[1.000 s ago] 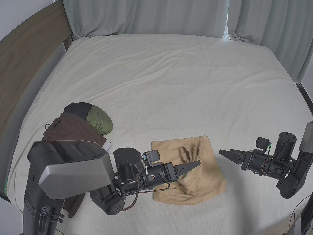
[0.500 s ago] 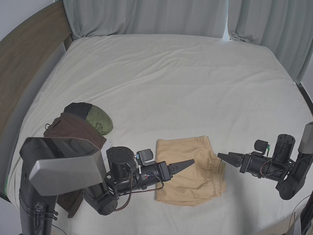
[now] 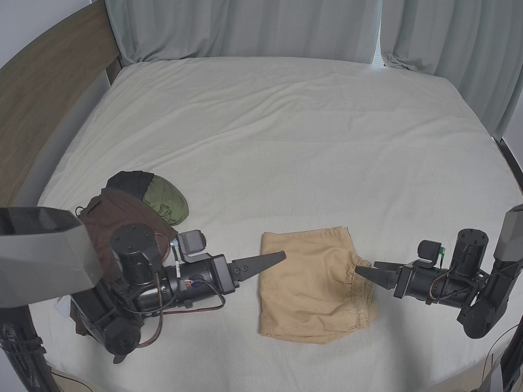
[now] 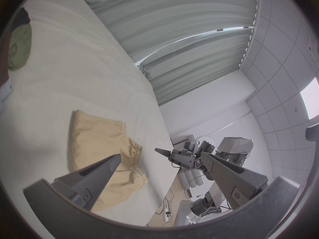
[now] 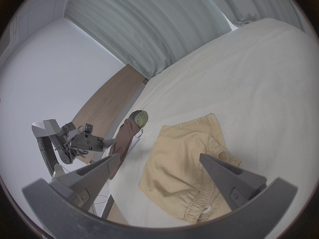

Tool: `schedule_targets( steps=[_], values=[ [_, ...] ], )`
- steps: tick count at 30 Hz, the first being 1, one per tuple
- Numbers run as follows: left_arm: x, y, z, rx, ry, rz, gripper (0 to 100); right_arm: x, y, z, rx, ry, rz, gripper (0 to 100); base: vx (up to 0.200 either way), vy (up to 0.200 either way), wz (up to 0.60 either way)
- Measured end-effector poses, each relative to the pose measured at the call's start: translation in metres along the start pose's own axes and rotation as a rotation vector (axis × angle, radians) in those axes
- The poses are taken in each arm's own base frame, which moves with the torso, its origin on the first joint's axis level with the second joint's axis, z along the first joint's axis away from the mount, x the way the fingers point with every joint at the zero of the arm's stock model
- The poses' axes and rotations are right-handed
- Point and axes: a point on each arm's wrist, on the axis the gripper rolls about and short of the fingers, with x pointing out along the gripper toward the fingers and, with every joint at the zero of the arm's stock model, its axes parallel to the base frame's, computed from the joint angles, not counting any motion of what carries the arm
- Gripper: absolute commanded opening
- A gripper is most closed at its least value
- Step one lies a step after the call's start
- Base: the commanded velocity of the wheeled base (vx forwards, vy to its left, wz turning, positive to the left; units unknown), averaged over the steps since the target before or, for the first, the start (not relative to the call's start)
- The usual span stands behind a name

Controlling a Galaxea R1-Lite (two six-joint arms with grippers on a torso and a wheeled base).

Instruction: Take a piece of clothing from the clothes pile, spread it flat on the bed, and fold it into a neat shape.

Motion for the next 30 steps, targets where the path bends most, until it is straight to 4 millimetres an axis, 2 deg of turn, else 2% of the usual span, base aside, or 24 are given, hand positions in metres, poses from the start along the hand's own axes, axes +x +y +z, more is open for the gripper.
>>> schedule_targets(
  steps=[9,17,22,30],
  values=[
    [-0.037,-0.020,0.023,0.061,-0.078,-0.005,100,0.005,0.012,-0.005,-0.015,0.010,0.009,100,0.000,0.000,0.00],
    [-0.071,-0.029,0.026,0.074,-0.081,-0.010,100,0.007,0.015,-0.006,-0.019,0.015,0.017,100,0.000,0.000,0.00],
    [-0.099,-0.036,0.027,0.097,-0.085,-0.009,100,0.007,0.015,-0.007,-0.020,0.017,0.019,100,0.000,0.000,0.00],
    [-0.134,-0.033,0.021,0.179,-0.108,0.066,100,0.007,0.015,-0.008,-0.017,0.024,0.018,100,0.000,0.000,0.00]
  ],
)
